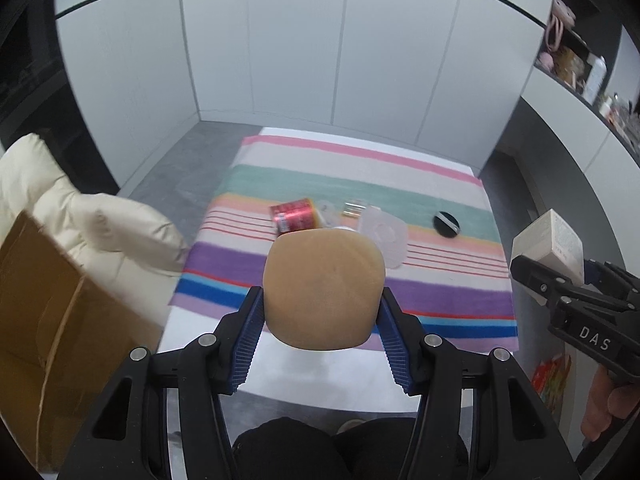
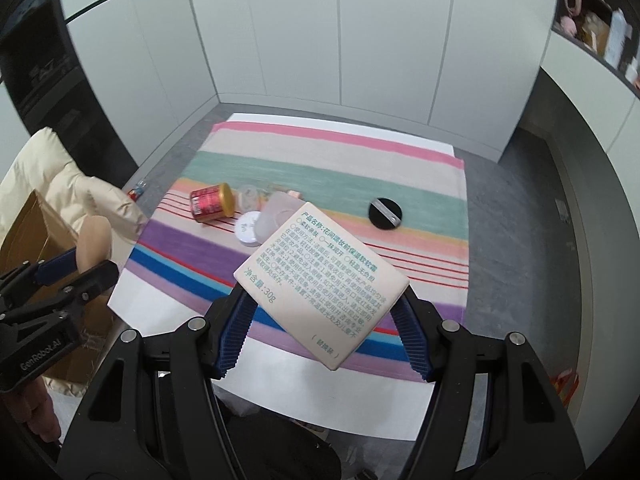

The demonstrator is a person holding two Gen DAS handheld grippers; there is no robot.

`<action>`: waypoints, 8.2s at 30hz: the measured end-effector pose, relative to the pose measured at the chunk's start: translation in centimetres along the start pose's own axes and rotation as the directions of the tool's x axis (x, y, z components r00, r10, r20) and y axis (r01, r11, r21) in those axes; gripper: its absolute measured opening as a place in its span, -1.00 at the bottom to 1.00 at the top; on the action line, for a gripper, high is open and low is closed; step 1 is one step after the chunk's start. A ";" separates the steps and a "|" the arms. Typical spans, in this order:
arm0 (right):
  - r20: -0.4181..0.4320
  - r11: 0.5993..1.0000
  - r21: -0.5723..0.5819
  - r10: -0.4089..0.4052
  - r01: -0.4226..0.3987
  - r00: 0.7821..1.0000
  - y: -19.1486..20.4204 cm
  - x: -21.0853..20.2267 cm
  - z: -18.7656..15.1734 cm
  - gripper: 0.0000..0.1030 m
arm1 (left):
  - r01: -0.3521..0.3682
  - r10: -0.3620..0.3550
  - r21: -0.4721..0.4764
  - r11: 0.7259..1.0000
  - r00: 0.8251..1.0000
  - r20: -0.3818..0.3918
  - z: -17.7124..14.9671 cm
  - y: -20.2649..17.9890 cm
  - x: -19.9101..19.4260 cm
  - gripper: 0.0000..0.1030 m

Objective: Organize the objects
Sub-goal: 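Carry the sponge and white box toward the cardboard box with both tools, then open the left gripper over the box while the right gripper drops the white box in, then withdraw both tools from the cardboard box back over the table, then grasp the clear plastic case with the left gripper while the right grasps the black puff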

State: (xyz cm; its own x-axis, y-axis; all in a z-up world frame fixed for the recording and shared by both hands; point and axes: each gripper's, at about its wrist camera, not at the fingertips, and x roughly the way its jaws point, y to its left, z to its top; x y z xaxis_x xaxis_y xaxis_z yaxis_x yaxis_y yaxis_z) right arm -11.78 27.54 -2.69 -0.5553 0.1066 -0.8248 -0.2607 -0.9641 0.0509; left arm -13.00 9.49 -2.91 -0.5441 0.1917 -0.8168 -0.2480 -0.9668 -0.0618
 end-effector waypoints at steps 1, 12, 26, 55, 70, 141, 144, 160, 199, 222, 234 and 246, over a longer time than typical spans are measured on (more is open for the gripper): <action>-0.001 1.000 -0.011 0.011 -0.011 1.000 0.6 0.0 0.0 0.33 | -0.005 0.005 -0.005 1.000 1.000 0.006 -0.1 0.4 -0.3 0.10; 0.013 0.992 -0.099 0.073 -0.072 0.997 5.7 -0.3 -0.1 0.33 | -0.039 0.043 -0.084 0.996 0.998 0.049 -0.7 5.3 -2.3 0.10; 0.036 0.980 -0.162 0.120 -0.113 0.992 10.1 -0.3 0.7 0.33 | -0.078 0.087 -0.119 0.990 0.993 0.075 -1.6 10.0 -4.0 0.10; 0.028 0.908 -0.338 0.272 -0.247 0.962 23.3 -0.3 0.6 0.33 | -0.215 0.248 -0.279 0.936 0.965 0.090 -5.7 20.4 -8.3 0.13; -0.009 0.840 -0.439 0.351 -0.319 0.937 31.0 -0.8 -0.8 0.33 | -0.282 0.317 -0.333 0.900 0.947 0.055 -9.0 25.5 -10.0 0.28; -0.009 0.855 -0.423 0.327 -0.300 0.945 32.6 0.2 -0.6 0.94 | -0.401 0.462 -0.417 0.816 0.885 0.053 -10.7 28.6 -12.1 1.00; -0.009 0.863 -0.407 0.322 -0.298 0.947 31.7 0.4 -0.3 0.94 | -0.393 0.451 -0.408 0.824 0.891 0.053 -10.3 28.0 -11.6 1.00; 0.022 0.901 -0.341 0.294 -0.270 0.955 26.4 0.1 0.7 0.94 | -0.354 0.401 -0.333 0.874 0.913 0.081 -7.7 23.7 -9.2 1.00; 0.090 0.991 -0.102 0.096 -0.086 0.991 7.8 -0.6 1.0 0.94 | -0.216 0.229 -0.103 0.971 0.963 0.140 -1.4 8.1 -3.4 1.00; 0.078 0.998 0.048 -0.042 0.038 0.996 -4.1 -2.0 -1.0 0.94 | -0.115 0.108 0.044 0.992 0.986 0.125 0.8 -2.0 -0.5 1.00; 0.041 0.995 0.042 -0.091 0.089 0.995 -6.9 -0.2 -0.9 0.94 | -0.099 0.092 0.092 0.991 0.992 0.083 1.8 -5.9 2.2 1.00; -0.013 0.994 0.026 -0.105 0.105 0.994 -8.9 6.7 0.5 0.94 | -0.093 0.096 0.136 0.986 0.995 -0.015 2.7 -8.9 10.2 0.93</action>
State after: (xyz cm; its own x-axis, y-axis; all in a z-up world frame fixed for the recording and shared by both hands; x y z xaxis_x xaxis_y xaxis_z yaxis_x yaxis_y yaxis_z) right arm -13.59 36.96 -8.37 -0.5142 0.2040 -0.8331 -0.3385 -0.9407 -0.0214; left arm -18.51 20.53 -9.17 -0.5530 0.0959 -0.8276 -0.3031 -0.9484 0.0926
